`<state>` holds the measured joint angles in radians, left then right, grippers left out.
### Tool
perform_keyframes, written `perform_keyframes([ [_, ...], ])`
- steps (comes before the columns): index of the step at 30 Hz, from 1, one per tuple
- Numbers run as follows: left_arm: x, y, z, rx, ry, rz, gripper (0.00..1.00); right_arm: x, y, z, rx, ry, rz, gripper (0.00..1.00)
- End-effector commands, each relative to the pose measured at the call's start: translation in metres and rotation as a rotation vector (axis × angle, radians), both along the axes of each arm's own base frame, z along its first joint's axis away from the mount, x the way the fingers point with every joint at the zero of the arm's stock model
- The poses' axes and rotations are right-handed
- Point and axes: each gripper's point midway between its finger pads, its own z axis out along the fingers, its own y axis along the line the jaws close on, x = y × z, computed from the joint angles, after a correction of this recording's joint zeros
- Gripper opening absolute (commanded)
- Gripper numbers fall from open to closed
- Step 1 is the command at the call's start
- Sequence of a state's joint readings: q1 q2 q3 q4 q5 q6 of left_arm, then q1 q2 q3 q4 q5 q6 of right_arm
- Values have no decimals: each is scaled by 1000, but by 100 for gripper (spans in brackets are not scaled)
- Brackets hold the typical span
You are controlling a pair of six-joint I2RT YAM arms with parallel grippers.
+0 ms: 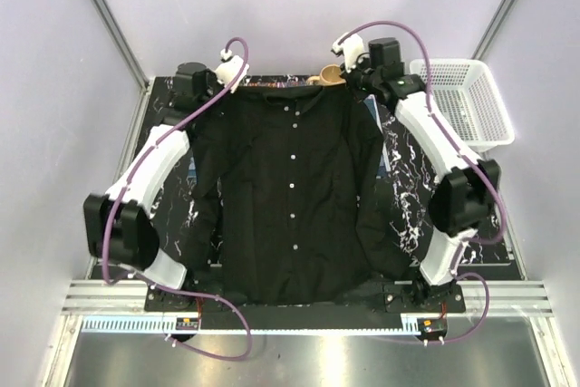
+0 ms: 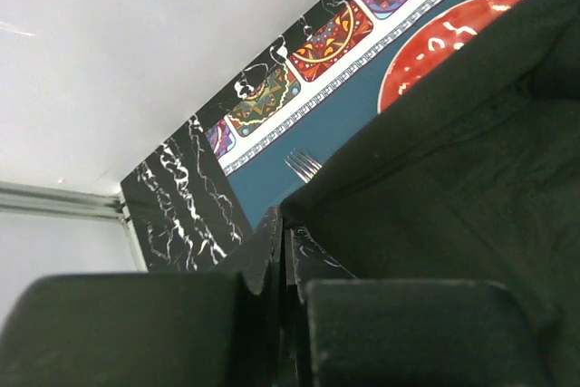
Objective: Pin the brooch onto the clothing
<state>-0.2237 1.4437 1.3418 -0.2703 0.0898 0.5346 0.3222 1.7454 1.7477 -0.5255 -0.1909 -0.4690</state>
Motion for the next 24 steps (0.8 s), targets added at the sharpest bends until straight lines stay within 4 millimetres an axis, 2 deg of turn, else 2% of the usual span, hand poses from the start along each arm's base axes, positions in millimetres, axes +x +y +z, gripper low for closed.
perform_keyframes([
  [1,71,3,12,25,-133,36,0,84,-23,4,-50,-162,-128,0],
  [2,89,1,-27,42,-61,37,0,104,-19,-20,-62,-136,-128,0],
  [3,101,-1,-27,41,-64,37,0,114,-20,-31,-69,-125,-133,0],
  [4,110,0,-37,47,-52,48,0,126,-17,-66,-91,-77,-128,0],
  [5,125,-2,-60,51,-18,57,0,137,-18,-61,-91,-97,-140,0],
  [6,132,-2,-66,51,-11,66,0,143,-17,-68,-95,-89,-148,0],
  [7,139,-2,-74,52,-1,77,0,156,-16,-76,-89,-86,-160,6],
  [8,148,-2,-69,34,-15,88,0,161,-19,-81,-95,-80,-182,6],
  [9,156,-4,-86,35,8,91,0,167,-23,-82,-77,-74,-208,6],
  [10,160,-1,-88,32,16,109,0,178,-26,-78,-62,-93,-230,7],
  [11,170,-2,-74,8,-11,122,2,181,-34,-78,-72,-88,-267,19],
  [12,176,-1,-86,4,14,131,7,185,-37,-74,-69,-94,-287,33],
  [13,178,4,-86,15,28,156,12,191,-45,-64,-62,-111,-312,47],
  [14,185,7,-71,-3,0,184,35,193,-52,-57,-63,-122,-346,75],
  [15,189,14,-71,-6,-2,218,41,193,-57,-51,-53,-128,-359,81],
  [16,188,22,-71,-2,13,251,45,190,-64,-34,-44,-144,-371,84],
  [17,190,28,-55,-36,-5,280,47,187,-67,-27,-35,-144,-373,87],
  [18,190,41,-52,-51,-2,314,54,183,-69,-21,-23,-138,-374,88],
  [19,184,46,-36,-80,-12,317,55,170,-72,-10,-21,-123,-366,88],
  [20,177,49,-37,-117,9,315,56,162,-69,-8,-12,-104,-336,88],
  [21,170,57,-30,-143,10,301,57,153,-66,-7,-13,-82,-303,88],
  [22,161,43,-26,-179,23,196,57,132,-65,-9,-20,-24,-266,88],
  [23,144,41,-18,-158,21,144,59,118,-52,-12,9,21,-178,89],
  [24,135,37,-16,-139,17,108,63,106,-48,-16,9,57,-139,89],
])
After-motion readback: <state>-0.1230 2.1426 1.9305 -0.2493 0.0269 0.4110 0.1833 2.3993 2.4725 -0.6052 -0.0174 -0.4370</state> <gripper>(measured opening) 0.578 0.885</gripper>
